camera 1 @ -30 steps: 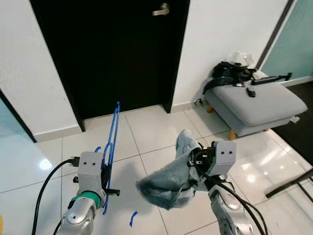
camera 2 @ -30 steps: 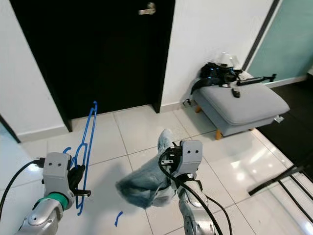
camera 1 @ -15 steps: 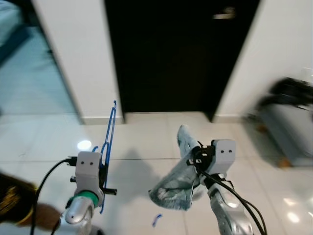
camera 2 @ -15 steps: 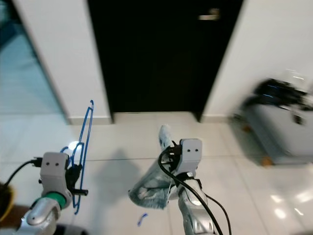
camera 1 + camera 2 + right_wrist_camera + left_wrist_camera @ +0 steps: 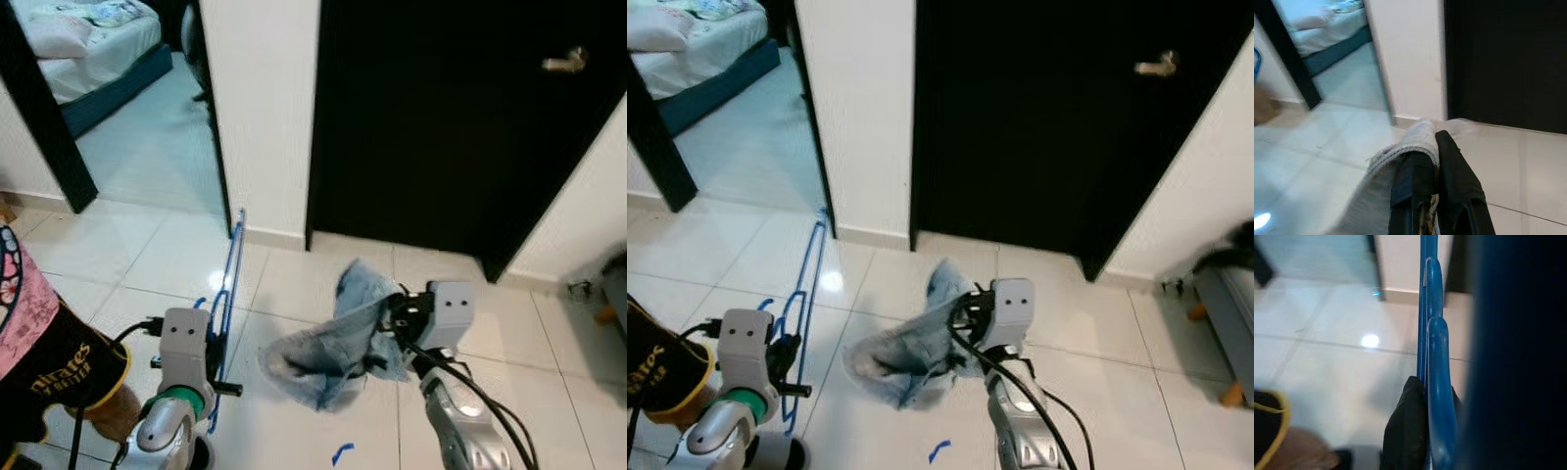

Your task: Hang hanger

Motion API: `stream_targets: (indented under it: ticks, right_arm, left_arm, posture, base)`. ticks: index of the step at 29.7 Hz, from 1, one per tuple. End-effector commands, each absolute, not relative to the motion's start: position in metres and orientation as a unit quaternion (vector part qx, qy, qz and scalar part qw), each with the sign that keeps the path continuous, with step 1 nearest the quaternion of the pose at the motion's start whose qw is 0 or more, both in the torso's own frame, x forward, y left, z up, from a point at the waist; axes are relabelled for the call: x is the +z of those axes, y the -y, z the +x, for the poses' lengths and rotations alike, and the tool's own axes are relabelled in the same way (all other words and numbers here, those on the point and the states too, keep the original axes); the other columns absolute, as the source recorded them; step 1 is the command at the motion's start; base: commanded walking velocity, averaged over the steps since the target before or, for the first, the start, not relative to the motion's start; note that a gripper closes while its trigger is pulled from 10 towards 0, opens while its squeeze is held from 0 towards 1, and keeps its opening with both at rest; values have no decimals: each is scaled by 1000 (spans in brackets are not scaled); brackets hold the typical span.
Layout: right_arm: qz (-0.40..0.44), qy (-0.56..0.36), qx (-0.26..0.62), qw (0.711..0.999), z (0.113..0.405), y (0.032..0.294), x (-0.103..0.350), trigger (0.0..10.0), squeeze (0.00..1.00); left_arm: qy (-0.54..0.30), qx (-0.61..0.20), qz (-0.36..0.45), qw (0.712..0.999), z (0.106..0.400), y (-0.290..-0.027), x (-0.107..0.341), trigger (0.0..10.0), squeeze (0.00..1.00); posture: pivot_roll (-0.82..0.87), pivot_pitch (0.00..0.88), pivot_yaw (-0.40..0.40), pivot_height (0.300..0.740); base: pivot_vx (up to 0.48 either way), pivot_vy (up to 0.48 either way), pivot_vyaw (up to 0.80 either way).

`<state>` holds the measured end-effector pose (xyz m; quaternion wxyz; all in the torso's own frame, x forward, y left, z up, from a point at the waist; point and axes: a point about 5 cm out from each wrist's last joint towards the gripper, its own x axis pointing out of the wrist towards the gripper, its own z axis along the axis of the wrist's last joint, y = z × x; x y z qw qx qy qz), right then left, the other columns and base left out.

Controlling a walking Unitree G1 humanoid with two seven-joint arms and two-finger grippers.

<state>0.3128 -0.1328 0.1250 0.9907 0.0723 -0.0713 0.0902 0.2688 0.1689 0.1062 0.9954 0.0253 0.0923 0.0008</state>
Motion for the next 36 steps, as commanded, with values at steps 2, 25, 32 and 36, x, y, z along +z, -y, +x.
stream_targets:
  ticks: [2, 25, 32, 36]
  right_arm:
    - [68, 80, 91, 990, 312, 133, 127, 10000, 0]
    - [72, 78, 95, 990, 312, 129, 125, 10000, 0]
    - [73, 78, 94, 990, 312, 129, 125, 10000, 0]
    - [74, 78, 95, 990, 312, 128, 125, 10000, 0]
  left_arm:
    - [-101, 1, 26, 995, 264, -168, 100, 10000, 0]
    - [-104, 3, 30, 994, 263, -171, 100, 10000, 0]
    - [-103, 2, 31, 994, 264, -171, 100, 10000, 0]
    - [-103, 3, 32, 994, 263, -172, 100, 10000, 0]
  posture:
    - [-19, 81, 6, 740]
    - [-7, 90, 14, 740]
    - [-6, 90, 15, 740]
    - [-2, 92, 15, 740]
  base:
    - [0, 0, 769]
    - [0, 0, 769]
    - [0, 0, 769]
    - [0, 0, 766]
